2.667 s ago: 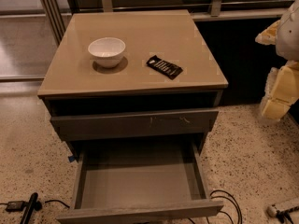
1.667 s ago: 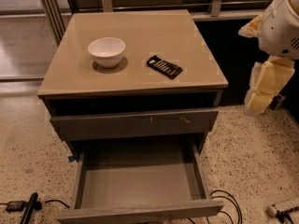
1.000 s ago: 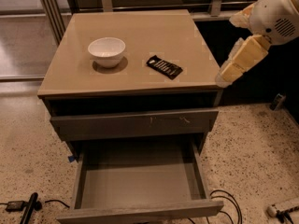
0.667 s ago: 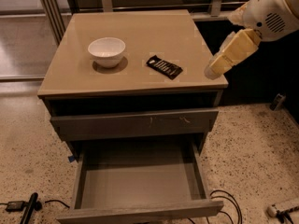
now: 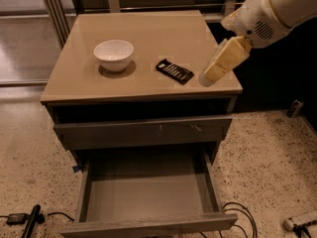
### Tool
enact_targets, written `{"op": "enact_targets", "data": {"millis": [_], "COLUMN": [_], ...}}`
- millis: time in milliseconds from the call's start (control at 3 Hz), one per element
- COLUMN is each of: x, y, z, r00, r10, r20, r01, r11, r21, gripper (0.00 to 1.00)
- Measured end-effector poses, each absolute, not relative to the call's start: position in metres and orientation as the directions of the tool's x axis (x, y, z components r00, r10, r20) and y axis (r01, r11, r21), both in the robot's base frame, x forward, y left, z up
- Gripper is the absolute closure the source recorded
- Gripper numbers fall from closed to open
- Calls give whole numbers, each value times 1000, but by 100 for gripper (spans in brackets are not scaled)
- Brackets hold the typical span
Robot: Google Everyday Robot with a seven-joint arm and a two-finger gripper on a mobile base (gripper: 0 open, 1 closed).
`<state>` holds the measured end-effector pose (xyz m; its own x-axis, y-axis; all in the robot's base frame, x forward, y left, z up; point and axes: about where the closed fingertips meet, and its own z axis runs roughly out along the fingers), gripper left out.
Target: Place rxbar chocolate into middle drawer
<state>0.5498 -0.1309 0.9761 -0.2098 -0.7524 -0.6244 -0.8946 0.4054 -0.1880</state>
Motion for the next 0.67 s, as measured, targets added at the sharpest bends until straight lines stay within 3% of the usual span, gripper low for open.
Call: {"op": "enact_targets", "data": {"millis": [667], "x": [609], "y": [-84], "z": [911], "r00": [-228], "r10": [-718], "r20": [-657], "r01": [-911], "r11": [395], "r21": [-116], "gripper": [0]}}
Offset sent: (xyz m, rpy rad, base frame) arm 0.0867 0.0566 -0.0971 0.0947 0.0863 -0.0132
